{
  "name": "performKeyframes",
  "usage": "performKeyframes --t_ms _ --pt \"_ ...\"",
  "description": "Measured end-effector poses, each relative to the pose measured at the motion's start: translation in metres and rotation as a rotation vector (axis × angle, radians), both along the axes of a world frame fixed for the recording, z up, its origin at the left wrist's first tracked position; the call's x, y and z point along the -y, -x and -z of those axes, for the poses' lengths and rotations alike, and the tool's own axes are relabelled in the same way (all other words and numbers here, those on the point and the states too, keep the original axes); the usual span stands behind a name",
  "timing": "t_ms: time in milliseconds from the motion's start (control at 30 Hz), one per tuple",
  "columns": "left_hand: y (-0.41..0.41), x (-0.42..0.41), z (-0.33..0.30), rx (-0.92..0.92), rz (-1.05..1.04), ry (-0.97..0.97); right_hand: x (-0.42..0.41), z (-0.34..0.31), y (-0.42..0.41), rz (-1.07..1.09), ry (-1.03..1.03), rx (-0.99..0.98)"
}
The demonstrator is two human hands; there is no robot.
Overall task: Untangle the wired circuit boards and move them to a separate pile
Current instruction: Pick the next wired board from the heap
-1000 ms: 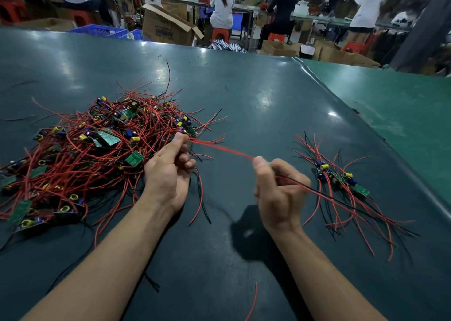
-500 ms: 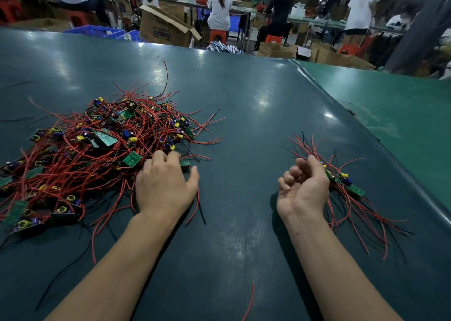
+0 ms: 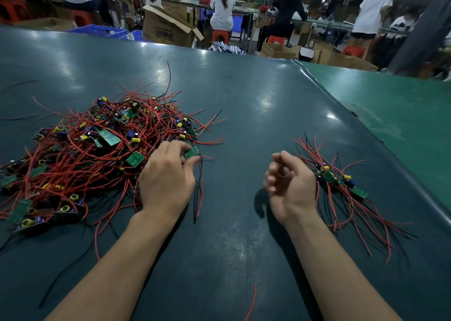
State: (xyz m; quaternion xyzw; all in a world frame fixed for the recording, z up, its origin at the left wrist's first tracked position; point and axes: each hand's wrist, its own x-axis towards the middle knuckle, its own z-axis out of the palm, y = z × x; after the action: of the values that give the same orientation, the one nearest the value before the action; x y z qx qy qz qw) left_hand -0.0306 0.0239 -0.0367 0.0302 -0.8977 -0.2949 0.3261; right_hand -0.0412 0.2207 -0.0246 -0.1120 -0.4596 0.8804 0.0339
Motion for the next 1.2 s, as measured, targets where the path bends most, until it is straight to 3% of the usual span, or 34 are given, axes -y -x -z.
performKeyframes --t_ms 100,167,267,400,567,633,733,800,967,1200 --pt "-0.003 -0.005 -0.005 -0.361 0.085 0.087 0.009 -0.002 -0.006 -0.288 -0.166 -0.047" --pt "-0.005 -0.006 -0.007 -0.508 0.156 0.132 0.015 -0.003 -0.01 -0.495 -0.216 -0.057" --pt "-0.009 -0.012 -0.007 -0.609 0.309 0.191 0.019 -0.003 -0.013 -0.674 -0.213 -0.085" --pt "-0.01 -0.022 -0.005 -0.65 0.465 0.229 0.02 0.0 -0.014 -0.625 -0.122 -0.164" --pt "-0.011 -0.025 -0.001 -0.56 0.602 0.089 0.014 0.002 -0.009 -0.361 -0.145 -0.242" --pt "-0.012 -0.03 0.001 -0.46 0.598 -0.114 0.012 0.003 -0.007 -0.251 -0.273 -0.264" --pt "-0.01 -0.035 0.002 -0.097 0.51 -0.557 0.012 0.006 -0.008 -0.125 -0.429 -0.316" --pt "-0.005 -0.034 0.002 0.068 0.542 -0.713 0.012 0.008 -0.009 -0.089 -0.506 -0.338" --pt "-0.002 -0.031 0.001 0.143 0.674 -0.877 0.014 0.011 -0.01 -0.107 -0.623 -0.352" --pt "0.003 -0.029 0.001 0.217 0.65 -0.931 0.019 0.01 -0.005 -0.044 -0.437 -0.212"
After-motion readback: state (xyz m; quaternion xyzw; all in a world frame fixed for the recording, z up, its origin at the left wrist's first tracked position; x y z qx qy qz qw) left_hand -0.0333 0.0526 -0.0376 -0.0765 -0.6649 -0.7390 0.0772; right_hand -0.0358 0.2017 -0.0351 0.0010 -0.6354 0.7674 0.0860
